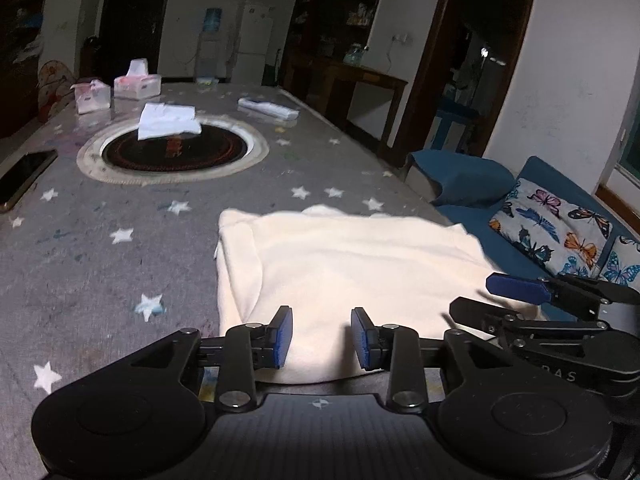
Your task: Fold clothes
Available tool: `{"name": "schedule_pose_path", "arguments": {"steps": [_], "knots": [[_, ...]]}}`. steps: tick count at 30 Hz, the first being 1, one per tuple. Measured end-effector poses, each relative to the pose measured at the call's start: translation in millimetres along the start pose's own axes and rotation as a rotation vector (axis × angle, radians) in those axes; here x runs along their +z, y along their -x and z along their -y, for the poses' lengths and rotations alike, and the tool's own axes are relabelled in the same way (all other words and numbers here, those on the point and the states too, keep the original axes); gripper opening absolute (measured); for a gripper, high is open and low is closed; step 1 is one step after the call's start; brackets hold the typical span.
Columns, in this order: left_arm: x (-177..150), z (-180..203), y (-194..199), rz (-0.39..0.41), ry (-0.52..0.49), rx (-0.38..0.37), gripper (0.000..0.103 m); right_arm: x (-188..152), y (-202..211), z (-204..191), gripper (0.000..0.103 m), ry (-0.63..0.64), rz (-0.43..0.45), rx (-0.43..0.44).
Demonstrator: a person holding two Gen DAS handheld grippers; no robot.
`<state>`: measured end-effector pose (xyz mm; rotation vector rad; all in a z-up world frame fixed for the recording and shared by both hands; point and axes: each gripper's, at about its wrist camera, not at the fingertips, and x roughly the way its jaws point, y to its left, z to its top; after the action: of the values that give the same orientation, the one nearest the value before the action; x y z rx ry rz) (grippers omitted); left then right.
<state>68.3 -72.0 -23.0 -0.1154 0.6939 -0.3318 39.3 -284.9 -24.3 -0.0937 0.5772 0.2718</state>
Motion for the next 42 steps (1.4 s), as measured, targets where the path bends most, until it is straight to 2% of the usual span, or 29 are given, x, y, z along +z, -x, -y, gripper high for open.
{"name": "schedule_pose_path", "arguments": {"steps": [2, 4, 6, 11, 15, 19, 21, 24, 29, 33, 35, 39, 41, 42], "knots": [[-3.0, -0.5, -1.0, -0.004, -0.002, 0.001, 0.035, -4.3, -9.5, -1.3, 0.059, 0.009, -0.025, -0.004], [-3.7, -0.3, -0.2, -0.002, -0.002, -0.002, 0.036, -6.9, -8.7, -2.5, 0.064, 0.014, -0.011, -0.015], [-3.5, -0.1, 0.5, 0.0, 0.001, -0.005, 0.038, -7.3, -8.4, -1.9, 0.079, 0.007, -0.009, -0.027], [-1.0, -0.3, 8.4, 0.021, 0.012, -0.007, 0.041, -6.1, -7.0, 2.5, 0.079, -0.013, -0.012, -0.02], [2.6, -5.3, 17.6, 0.051, 0.026, 0.014, 0.049, 2.5, -4.6, 0.1, 0.087, -0.012, 0.016, 0.013], [-0.6, -15.2, 15.1, 0.028, 0.051, 0.056, 0.049, 1.3, -15.6, -5.1, 0.088, -0.003, -0.009, 0.028], [-3.1, -20.5, 16.1, 0.022, 0.066, 0.069, 0.052, -2.1, -18.5, -5.8, 0.098, -0.005, -0.026, 0.04], [-6.6, -26.8, 18.0, 0.017, 0.084, 0.082, 0.058, -4.2, -20.8, -7.8, 0.103, 0.003, -0.042, 0.042], [-11.9, -32.0, 20.9, 0.005, 0.102, 0.099, 0.069, -4.8, -22.9, -10.5, 0.103, 0.016, -0.056, 0.032], [-15.3, -33.9, 22.9, -0.005, 0.108, 0.109, 0.074, -4.7, -24.6, -11.8, 0.103, 0.022, -0.064, 0.027], [-17.2, -35.0, 23.6, -0.009, 0.113, 0.117, 0.083, -4.9, -25.3, -12.3, 0.103, 0.028, -0.068, 0.023], [-20.3, -37.5, 23.8, -0.016, 0.116, 0.136, 0.09, -5.2, -25.9, -10.9, 0.103, 0.026, -0.072, 0.027], [-21.9, -36.9, 24.4, -0.018, 0.106, 0.153, 0.098, -4.9, -25.7, -10.2, 0.103, 0.026, -0.072, 0.026], [-23.0, -36.7, 24.6, -0.019, 0.1, 0.164, 0.099, -5.0, -25.7, -10.4, 0.103, 0.029, -0.073, 0.024]]}}
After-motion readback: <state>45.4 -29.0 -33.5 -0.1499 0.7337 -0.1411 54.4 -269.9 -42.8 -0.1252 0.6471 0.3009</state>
